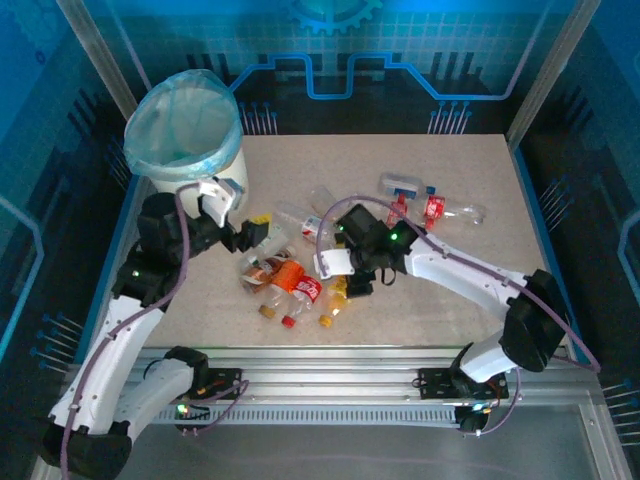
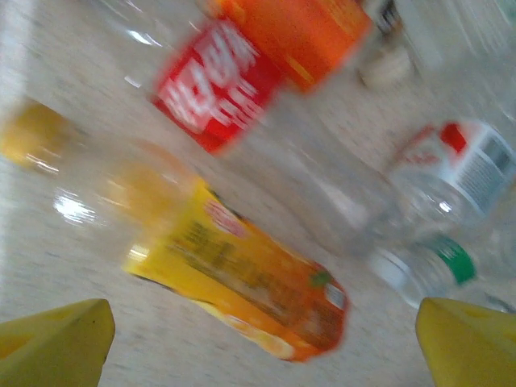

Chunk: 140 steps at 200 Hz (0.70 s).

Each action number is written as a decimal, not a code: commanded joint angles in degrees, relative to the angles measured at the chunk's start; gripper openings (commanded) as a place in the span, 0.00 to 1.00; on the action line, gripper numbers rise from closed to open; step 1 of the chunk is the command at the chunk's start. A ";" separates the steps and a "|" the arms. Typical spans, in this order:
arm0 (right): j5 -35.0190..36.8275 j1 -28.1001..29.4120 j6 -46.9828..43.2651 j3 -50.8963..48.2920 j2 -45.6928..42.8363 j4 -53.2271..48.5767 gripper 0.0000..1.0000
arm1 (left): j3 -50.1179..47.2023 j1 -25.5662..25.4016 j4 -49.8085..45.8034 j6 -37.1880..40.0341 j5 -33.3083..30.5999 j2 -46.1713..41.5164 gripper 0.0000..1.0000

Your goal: Put the plastic bottles in the bin

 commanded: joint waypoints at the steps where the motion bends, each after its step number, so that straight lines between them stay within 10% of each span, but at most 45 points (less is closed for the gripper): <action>1: 0.57 -3.48 -9.10 1.00 4.55 2.37 0.98 | -3.26 -2.15 -2.90 11.90 6.03 -3.08 0.85; 45: -3.86 -5.56 -13.20 -2.18 7.77 8.03 0.96 | -12.27 -5.64 -4.13 23.54 10.84 -7.73 0.95; 140: -4.16 -4.01 -10.29 -3.89 12.28 6.51 0.89 | -13.75 -7.70 -3.73 22.72 7.30 -8.09 0.96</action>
